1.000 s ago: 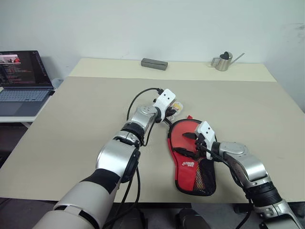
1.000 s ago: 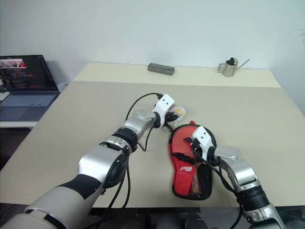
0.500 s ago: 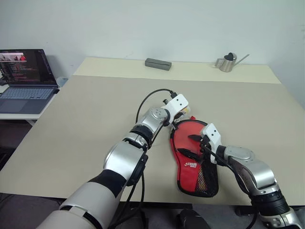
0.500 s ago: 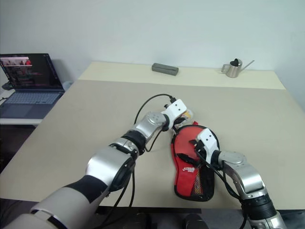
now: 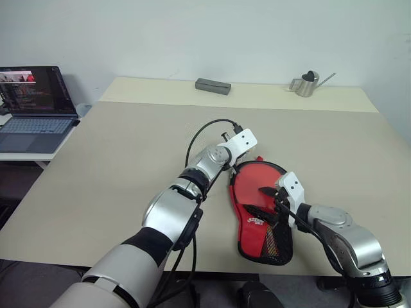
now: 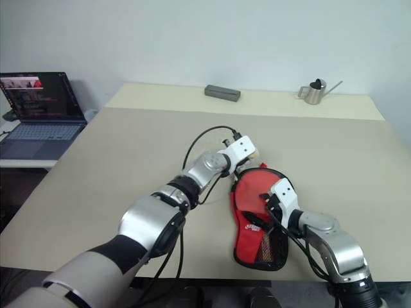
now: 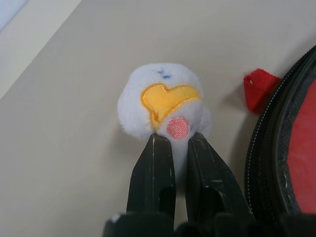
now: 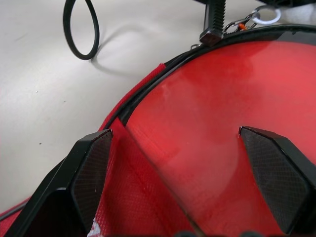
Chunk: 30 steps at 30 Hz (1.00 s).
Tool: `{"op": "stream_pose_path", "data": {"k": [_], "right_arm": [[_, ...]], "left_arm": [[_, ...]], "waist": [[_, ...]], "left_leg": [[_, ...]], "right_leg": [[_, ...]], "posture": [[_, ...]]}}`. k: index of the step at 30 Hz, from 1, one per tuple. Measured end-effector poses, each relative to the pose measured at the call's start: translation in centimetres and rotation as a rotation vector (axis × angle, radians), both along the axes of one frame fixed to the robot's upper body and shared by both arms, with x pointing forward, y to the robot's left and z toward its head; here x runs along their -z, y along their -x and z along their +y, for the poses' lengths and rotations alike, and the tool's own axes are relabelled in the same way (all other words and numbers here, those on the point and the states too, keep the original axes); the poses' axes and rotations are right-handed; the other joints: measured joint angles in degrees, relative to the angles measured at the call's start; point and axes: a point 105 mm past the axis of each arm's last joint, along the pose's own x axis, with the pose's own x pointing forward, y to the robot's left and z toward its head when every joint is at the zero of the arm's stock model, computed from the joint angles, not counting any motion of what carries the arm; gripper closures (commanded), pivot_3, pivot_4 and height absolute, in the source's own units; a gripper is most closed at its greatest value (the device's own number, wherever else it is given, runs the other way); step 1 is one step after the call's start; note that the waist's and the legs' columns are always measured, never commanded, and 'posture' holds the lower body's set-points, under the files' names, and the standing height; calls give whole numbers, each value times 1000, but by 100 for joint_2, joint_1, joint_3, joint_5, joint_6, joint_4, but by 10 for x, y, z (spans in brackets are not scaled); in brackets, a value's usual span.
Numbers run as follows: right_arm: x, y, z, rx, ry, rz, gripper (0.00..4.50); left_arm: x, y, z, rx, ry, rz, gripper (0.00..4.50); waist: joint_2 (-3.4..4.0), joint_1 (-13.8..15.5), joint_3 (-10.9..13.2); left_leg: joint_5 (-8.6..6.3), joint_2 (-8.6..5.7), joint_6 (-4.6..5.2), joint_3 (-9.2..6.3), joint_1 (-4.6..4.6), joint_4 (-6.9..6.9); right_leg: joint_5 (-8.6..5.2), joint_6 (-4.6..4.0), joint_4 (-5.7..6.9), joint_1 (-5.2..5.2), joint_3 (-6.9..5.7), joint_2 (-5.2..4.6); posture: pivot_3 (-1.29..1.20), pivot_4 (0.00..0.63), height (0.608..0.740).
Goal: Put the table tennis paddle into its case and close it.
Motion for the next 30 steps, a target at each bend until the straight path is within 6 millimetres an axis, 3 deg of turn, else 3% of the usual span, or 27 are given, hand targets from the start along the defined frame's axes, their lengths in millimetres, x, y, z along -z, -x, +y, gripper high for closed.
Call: {"op": "stream_pose_path", "data": {"k": [14,30], "right_arm": [[-2,2,6,28,-34,-1,0],[-9,-34,16,14,-53,-38,0]], "left_arm": [[-1,7,-16,65,1,13,4498],[8,3,7,43,-3,25,4498]], "waist": [[0,-12,0],[3,-25,-2]], "left_leg": [[0,1,0,0,1,0],[0,2,0,1,2,-1]], "right_leg": [[0,0,2,0,0,1],[0,0,4,-1,1,2]], "posture": [[0,150,740],[0,150,740]]}}
